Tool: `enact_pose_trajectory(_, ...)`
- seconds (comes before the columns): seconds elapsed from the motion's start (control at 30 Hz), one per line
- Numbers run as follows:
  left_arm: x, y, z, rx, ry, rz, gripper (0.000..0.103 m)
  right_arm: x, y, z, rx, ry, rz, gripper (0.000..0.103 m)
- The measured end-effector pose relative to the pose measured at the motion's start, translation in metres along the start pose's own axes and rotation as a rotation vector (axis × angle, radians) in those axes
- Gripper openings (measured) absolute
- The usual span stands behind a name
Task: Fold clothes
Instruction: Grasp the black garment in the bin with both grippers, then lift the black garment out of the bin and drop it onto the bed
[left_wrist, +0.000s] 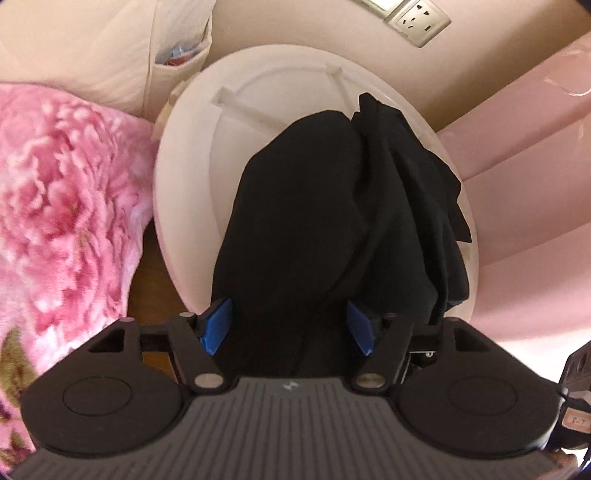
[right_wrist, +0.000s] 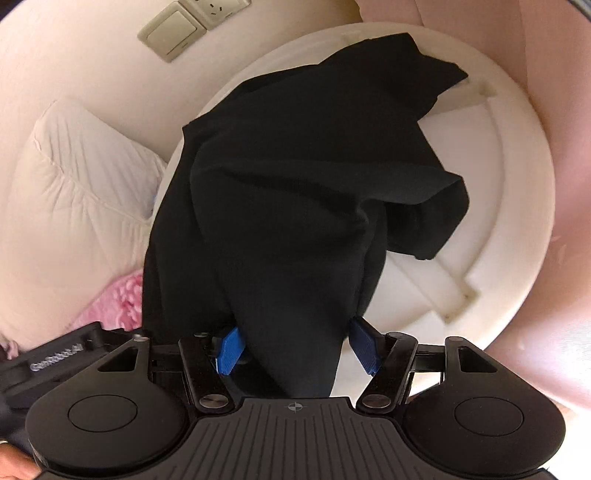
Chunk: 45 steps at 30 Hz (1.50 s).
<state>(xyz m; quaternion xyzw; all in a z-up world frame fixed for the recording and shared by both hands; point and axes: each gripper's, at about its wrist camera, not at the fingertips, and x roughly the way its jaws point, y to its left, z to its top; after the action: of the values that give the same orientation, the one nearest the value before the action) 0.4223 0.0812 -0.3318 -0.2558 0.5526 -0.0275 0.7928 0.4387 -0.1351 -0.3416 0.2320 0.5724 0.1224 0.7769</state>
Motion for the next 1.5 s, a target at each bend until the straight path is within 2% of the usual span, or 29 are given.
enact_pose_trajectory(0.07, 0.004, 0.001, 0.001, 0.002, 0.008, -0.021, 0.061, 0.001, -0.003, 0.001, 0.001, 0.001, 0.017, 0.064)
enact_pose_trajectory(0.13, 0.006, 0.000, 0.001, 0.011, 0.015, -0.046, 0.037, -0.002, -0.002, 0.000, -0.021, -0.002, 0.026, 0.037)
enact_pose_trajectory(0.17, 0.005, -0.002, 0.002, 0.022, 0.015, -0.056, 0.033, -0.004, -0.001, 0.000, -0.032, -0.003, 0.031, 0.018)
enact_pose_trajectory(0.2, 0.002, -0.004, 0.002, 0.031, 0.009, -0.062, 0.025, -0.005, -0.001, 0.000, -0.045, -0.004, 0.032, 0.002)
enact_pose_trajectory(0.23, -0.003, -0.005, 0.002, 0.034, 0.000, -0.069, 0.017, -0.008, 0.003, 0.000, -0.067, -0.012, -0.001, 0.002)
enact_pose_trajectory(0.3, -0.012, -0.005, 0.002, 0.035, -0.018, -0.084, 0.012, -0.017, 0.006, 0.003, -0.064, -0.043, -0.024, 0.001)
enact_pose_trajectory(0.4, -0.033, 0.001, 0.002, -0.009, -0.062, -0.122, 0.009, -0.041, -0.001, 0.010, -0.022, -0.116, -0.039, 0.001)
enact_pose_trajectory(0.53, -0.061, -0.009, 0.004, 0.010, -0.116, -0.166, 0.008, -0.077, 0.001, 0.014, -0.011, -0.221, -0.035, 0.001)
enact_pose_trajectory(0.7, -0.109, -0.028, 0.000, 0.052, -0.232, -0.196, 0.008, -0.131, 0.040, 0.004, -0.162, -0.413, -0.027, 0.001)
enact_pose_trajectory(0.8, -0.143, -0.030, 0.000, 0.047, -0.318, -0.226, 0.008, -0.159, 0.071, 0.004, -0.208, -0.506, 0.023, 0.001)
enact_pose_trajectory(1.0, -0.222, -0.036, 0.000, 0.090, -0.501, -0.251, 0.007, -0.214, 0.127, -0.021, -0.374, -0.678, 0.120, 0.001)
enact_pose_trajectory(1.13, -0.285, -0.034, -0.014, 0.108, -0.645, -0.260, 0.007, -0.250, 0.176, -0.036, -0.501, -0.783, 0.197, 0.001)
enact_pose_trajectory(1.23, -0.335, -0.020, -0.033, 0.095, -0.758, -0.249, 0.007, -0.276, 0.210, -0.060, -0.591, -0.840, 0.290, 0.001)
enact_pose_trajectory(1.33, -0.389, -0.001, -0.063, 0.061, -0.866, -0.215, 0.007, -0.301, 0.243, -0.105, -0.683, -0.849, 0.441, 0.001)
enact_pose_trajectory(1.5, -0.492, 0.033, -0.137, -0.011, -1.053, -0.124, 0.006, -0.344, 0.297, -0.180, -0.833, -0.855, 0.697, 0.001)
